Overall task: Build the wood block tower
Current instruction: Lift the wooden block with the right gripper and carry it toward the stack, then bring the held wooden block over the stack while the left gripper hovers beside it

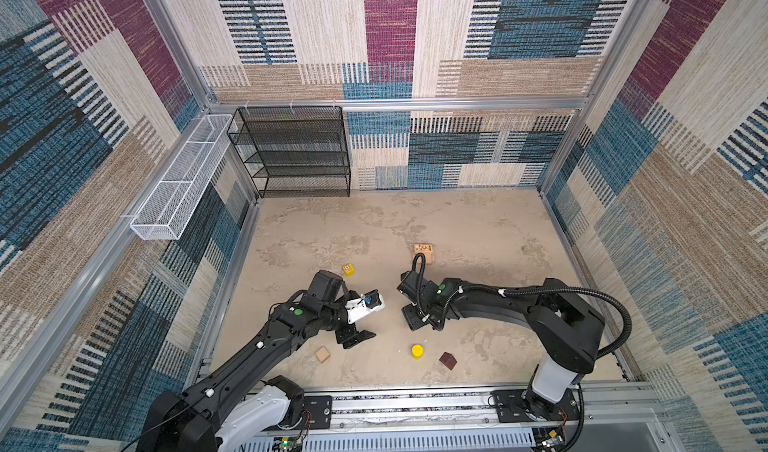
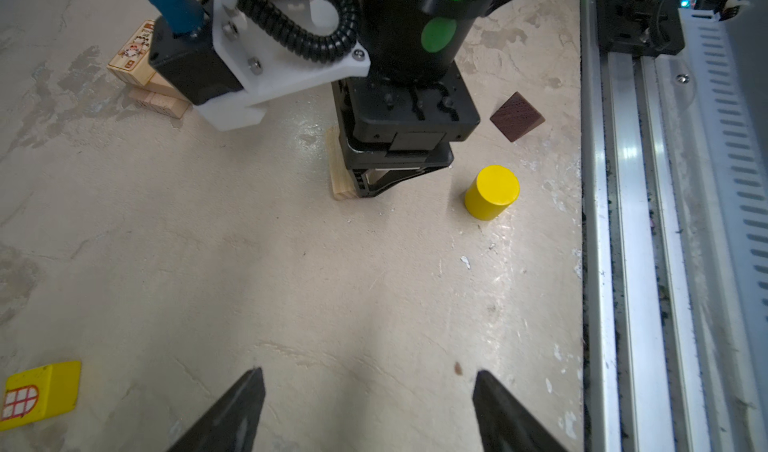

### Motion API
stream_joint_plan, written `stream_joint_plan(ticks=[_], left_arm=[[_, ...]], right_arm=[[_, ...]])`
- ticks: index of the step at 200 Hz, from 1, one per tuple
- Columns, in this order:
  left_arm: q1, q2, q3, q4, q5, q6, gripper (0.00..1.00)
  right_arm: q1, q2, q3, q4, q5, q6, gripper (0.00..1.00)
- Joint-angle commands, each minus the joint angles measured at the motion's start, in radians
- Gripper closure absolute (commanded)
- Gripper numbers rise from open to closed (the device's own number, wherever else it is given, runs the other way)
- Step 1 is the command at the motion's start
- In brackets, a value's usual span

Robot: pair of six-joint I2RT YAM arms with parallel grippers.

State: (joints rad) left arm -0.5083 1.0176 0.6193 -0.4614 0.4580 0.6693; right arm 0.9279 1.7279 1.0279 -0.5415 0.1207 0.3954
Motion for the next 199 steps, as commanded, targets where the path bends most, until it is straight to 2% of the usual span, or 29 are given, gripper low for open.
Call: stream_joint_plan(ticks=[1, 31, 54, 64, 103, 119, 144, 199], left_arm=[[0.001, -0.009, 0.037, 0.019, -0.026, -0.059, 0.18], [0.001, -0.013, 0.103, 0.177, -0.058, -0.259, 0.18], [0.001, 0.04, 0.18, 0.272, -0.016, -0.317, 0.18], [0.001, 0.082, 0.229, 0.287, -0.009, -0.324, 0.19], [0.005, 0.229, 0.351, 0.344, -0.014, -0.37, 0.22], [0.025, 0.249, 0.349, 0.364, 0.066, -0.437, 0.24], [0.027, 0.225, 0.305, 0.359, 0.193, -0.421, 0.23], [0.027, 0.214, 0.304, 0.289, 0.163, -0.424, 0.22]], right_arm=[[-0.002, -0.031, 0.024, -0.014, 0.041, 0.012, 0.45], [-0.013, -0.073, 0.078, -0.053, 0.094, 0.015, 0.58], [-0.044, -0.122, 0.099, -0.057, 0.131, 0.043, 0.87], [-0.062, -0.143, 0.103, -0.057, 0.142, 0.06, 0.92], [-0.152, -0.176, 0.117, -0.045, 0.122, 0.118, 0.95], [-0.181, -0.152, 0.141, -0.036, 0.1, 0.142, 0.94], [-0.212, -0.096, 0.188, -0.028, 0.08, 0.183, 0.93], [-0.252, 0.034, 0.293, -0.05, 0.057, 0.229, 0.88]])
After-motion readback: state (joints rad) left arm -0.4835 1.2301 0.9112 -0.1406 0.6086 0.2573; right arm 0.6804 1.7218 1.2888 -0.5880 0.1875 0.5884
